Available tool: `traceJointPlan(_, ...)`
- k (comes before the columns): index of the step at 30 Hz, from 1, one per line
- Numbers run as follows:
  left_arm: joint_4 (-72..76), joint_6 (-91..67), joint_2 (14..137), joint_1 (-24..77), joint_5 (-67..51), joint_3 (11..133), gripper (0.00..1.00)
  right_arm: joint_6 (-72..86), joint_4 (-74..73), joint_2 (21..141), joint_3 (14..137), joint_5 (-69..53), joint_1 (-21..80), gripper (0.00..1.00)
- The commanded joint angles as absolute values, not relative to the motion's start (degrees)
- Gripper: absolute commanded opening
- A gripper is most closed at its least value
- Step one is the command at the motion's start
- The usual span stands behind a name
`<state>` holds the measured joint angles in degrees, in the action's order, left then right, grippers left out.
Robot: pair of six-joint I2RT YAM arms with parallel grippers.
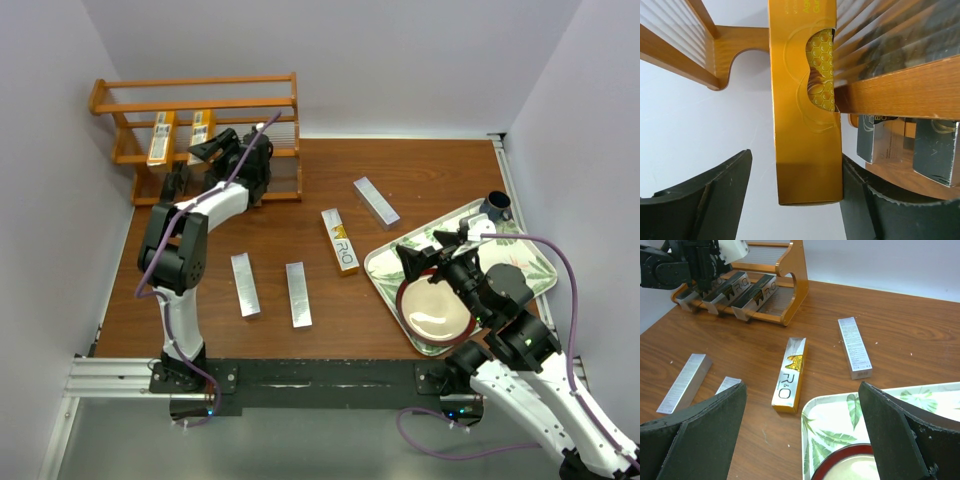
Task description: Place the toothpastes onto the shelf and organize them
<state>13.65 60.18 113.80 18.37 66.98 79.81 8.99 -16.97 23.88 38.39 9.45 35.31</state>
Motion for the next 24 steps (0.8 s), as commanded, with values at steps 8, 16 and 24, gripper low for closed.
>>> traceJointPlan(8, 11.3, 56.4, 112.9, 17.4, 66.2, 82.0, 0.79, 8.4, -16.7, 23.6, 40.5, 9.1, 35.6, 0.99)
traceJointPlan(16, 3.2, 49.7, 110.3, 17.6, 61.3, 82.1, 0.96, 8.5, -16.4, 24.0, 40.5, 9.0, 35.6, 0.99)
traceJointPlan(24, -6.5, 39.0, 106.3, 18.3, 52.9, 84.7, 1.00, 8.5, -16.5, 23.9, 40.5, 9.0, 35.6, 0.99)
